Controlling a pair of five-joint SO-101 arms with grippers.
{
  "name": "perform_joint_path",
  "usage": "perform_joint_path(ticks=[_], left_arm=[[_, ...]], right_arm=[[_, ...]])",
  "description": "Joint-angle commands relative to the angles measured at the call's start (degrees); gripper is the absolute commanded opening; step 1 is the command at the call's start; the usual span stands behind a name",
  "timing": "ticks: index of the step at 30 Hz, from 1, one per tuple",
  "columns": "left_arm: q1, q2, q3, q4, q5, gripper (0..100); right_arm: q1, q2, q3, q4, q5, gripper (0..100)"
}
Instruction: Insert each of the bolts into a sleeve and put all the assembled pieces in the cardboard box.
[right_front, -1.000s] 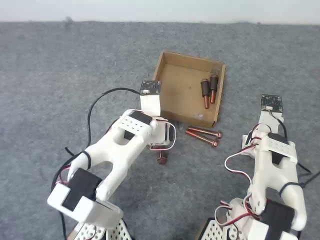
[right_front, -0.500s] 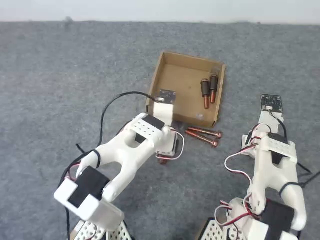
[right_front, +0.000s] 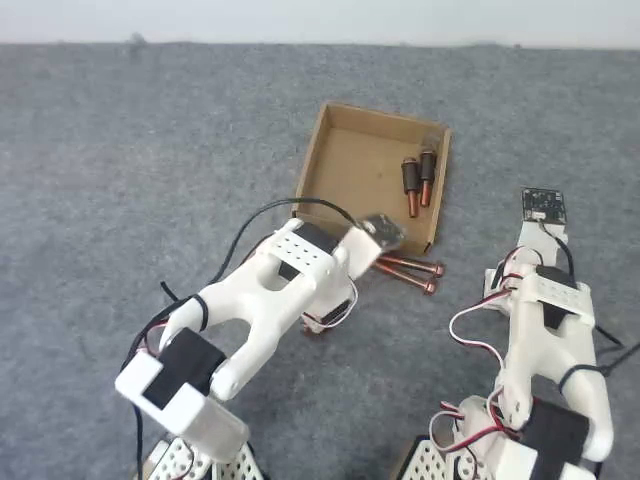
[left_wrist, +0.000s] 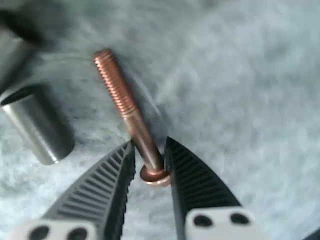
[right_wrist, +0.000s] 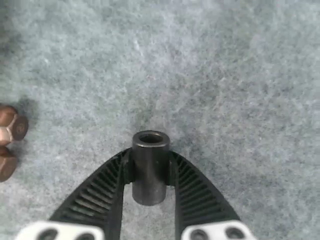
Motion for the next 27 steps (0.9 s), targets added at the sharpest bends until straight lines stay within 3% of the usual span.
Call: perform_joint_path(ticks=[1,7,10,16,22,27], left_arm=[[-0.35,-3.34,-1.45,5.80,-13.89,9],[-4.22,-18.64,1.71,9.41,-31.91,9],[-3.87,-24.62,4.97,8.09,-31.82,11],[-3.78,-29.80,8.92,3.34,-15.74,18],[1.14,-34.29,13.85,1.67,6.33,14],[9.32,-37.63,22.64,-7.56,18.37,4]], right_arm=[[-0.48,-2.68,-0.35,-1.27,0.79,0.8],[-0.48,-2.68,-0.35,-1.27,0.79,0.8],[-0.40,-2.68,-0.35,-1.27,0.79,0.8],[-0.40,-2.68,-0.35,-1.27,0.88,0.8],[-0.48,-2.68,-0.35,-1.27,0.88,0.8],[-0.48,-2.68,-0.35,-1.10,0.88,0.8]])
